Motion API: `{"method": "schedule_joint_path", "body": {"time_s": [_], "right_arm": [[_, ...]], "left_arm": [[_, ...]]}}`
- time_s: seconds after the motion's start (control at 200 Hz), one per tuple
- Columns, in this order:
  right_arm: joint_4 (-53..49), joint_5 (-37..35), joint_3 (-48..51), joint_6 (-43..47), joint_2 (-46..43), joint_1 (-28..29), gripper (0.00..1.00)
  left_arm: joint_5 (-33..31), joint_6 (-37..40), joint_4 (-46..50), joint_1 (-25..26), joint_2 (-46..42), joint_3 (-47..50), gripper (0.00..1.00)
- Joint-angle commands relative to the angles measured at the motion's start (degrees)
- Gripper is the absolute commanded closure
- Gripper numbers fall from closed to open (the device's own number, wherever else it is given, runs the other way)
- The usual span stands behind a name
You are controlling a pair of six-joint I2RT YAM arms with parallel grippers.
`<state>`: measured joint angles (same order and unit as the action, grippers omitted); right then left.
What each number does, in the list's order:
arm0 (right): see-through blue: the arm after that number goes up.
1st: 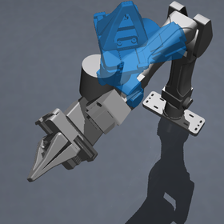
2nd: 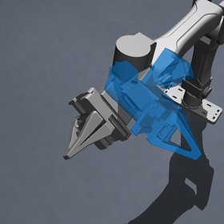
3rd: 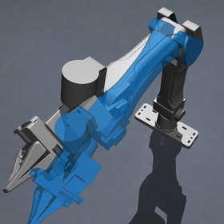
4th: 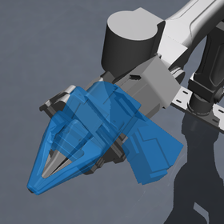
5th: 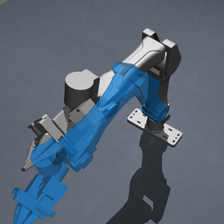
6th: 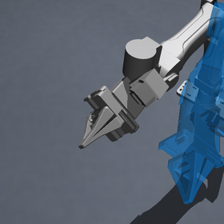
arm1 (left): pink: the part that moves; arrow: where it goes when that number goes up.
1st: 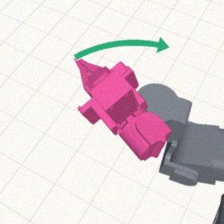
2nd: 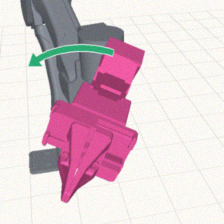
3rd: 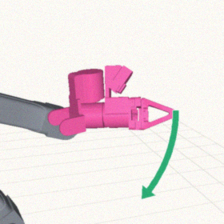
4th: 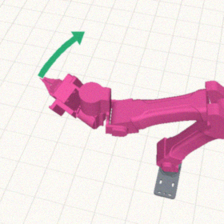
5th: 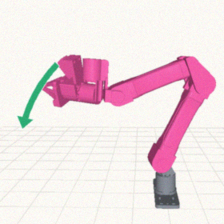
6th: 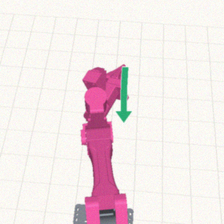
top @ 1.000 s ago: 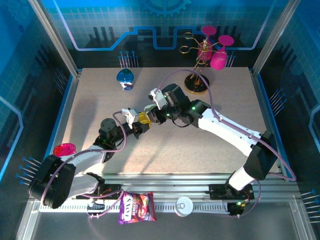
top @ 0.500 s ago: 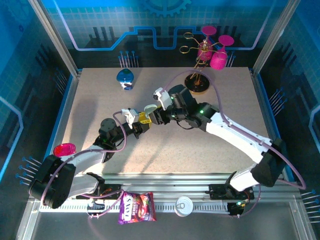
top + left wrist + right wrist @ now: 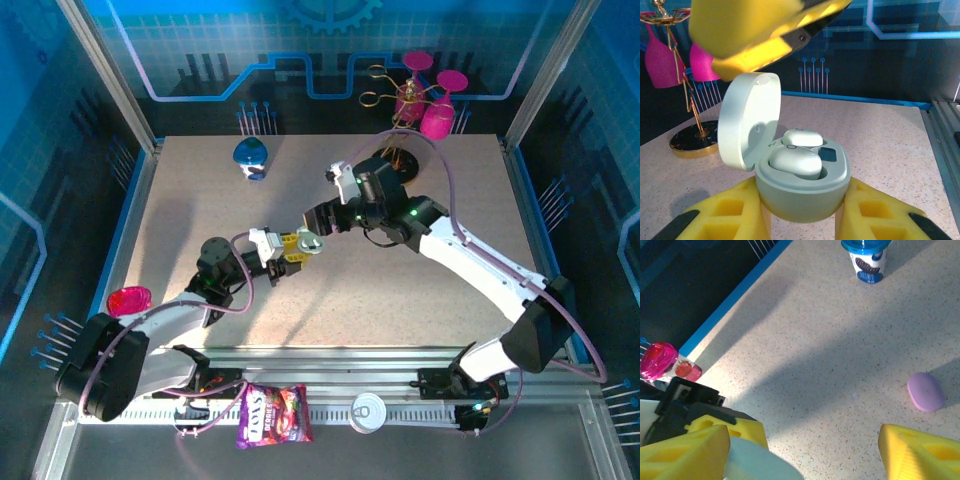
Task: Insert wireless bluetooth earbuds into charging case
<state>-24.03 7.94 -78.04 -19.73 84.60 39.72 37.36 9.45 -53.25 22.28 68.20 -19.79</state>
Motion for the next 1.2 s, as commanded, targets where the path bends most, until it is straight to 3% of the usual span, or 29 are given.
{"method": "schedule_joint_path", "body": {"time_s": [0.0,0.185,0.435,0.72,0.981,1.196], "right_arm": [[-2.0,1.7,-1.0,-0.7,0.7,-0.2,0.22],[-1.7,2.3,1.9,-0.6,-1.8,0.1,0.22],[0.9,4.6,5.8,-3.4,-6.5,-0.8,0.22],[24.8,23.0,21.0,-30.6,-11.6,-7.3,0.21],[49.3,27.8,31.7,-50.2,-11.7,-6.8,0.27],[59.5,28.0,34.1,-57.1,-8.3,-5.4,0.38]], "left_arm": [[0.3,0.1,-1.0,0.2,-1.2,0.2,0.74],[-4.5,-4.1,-3.6,0.2,-0.4,-0.2,0.75],[-4.0,-7.2,-8.1,0.2,1.5,-0.6,0.75],[-3.0,-9.8,-16.4,0.2,3.6,-0.8,0.75],[-1.6,-11.3,-17.5,0.3,4.8,-2.7,0.75],[-1.3,-11.8,-17.4,0.6,4.4,-3.0,0.75]]}}
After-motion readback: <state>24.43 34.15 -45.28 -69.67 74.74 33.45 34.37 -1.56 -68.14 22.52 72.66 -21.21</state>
